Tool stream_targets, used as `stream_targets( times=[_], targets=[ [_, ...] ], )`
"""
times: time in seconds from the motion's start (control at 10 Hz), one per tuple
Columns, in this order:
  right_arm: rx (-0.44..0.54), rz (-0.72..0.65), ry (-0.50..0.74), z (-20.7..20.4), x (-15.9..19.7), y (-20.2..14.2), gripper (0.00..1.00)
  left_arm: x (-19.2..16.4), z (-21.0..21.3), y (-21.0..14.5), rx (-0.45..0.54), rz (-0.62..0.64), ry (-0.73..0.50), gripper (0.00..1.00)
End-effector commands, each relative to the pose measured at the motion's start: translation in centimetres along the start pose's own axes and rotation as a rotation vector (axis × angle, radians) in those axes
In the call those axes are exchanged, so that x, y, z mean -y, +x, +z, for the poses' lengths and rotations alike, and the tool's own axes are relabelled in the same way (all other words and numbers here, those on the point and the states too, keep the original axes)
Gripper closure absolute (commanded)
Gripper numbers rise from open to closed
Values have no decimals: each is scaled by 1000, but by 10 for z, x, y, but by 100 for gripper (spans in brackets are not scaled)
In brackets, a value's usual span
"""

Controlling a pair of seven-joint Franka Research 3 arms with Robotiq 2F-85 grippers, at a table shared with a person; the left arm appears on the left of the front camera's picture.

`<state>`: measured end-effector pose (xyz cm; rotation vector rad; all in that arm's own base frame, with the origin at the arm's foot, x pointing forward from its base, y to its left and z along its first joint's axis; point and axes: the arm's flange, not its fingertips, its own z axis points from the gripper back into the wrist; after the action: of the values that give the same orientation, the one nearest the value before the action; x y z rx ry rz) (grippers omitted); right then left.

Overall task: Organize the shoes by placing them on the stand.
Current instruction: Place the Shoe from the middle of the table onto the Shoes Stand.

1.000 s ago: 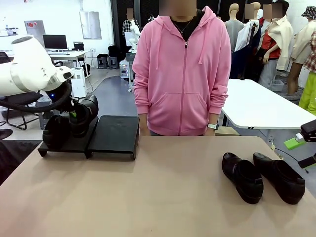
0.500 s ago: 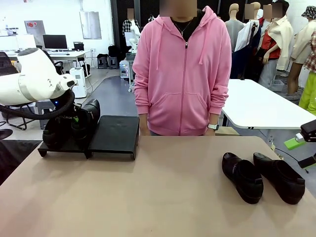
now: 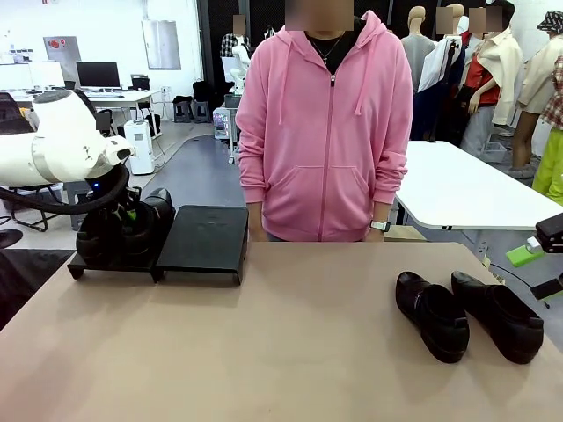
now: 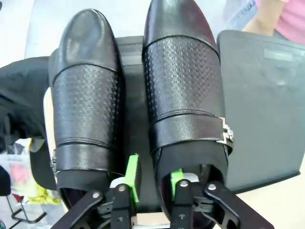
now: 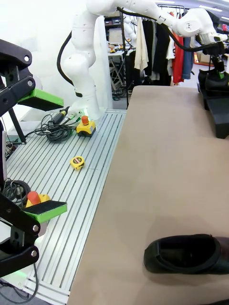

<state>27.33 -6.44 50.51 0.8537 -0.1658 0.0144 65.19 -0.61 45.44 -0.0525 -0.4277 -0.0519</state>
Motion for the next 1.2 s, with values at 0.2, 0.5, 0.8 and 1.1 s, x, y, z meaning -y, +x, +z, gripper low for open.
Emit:
stream_targets(
  times=[0.2,0.5,0.8,1.1],
  targets=[
    [12,-22,24,1,-5,1,0,9,30,-3,35,-9,17,0],
    [12,-22,24,1,-5,1,0,27,145,-71,-141,17,-124,0],
    [12,-22,24,1,-5,1,0,12,224,-168,-366,-167,-519,0],
    [12,-22,24,1,-5,1,0,-13,220,-230,-135,0,-763,0]
  ],
)
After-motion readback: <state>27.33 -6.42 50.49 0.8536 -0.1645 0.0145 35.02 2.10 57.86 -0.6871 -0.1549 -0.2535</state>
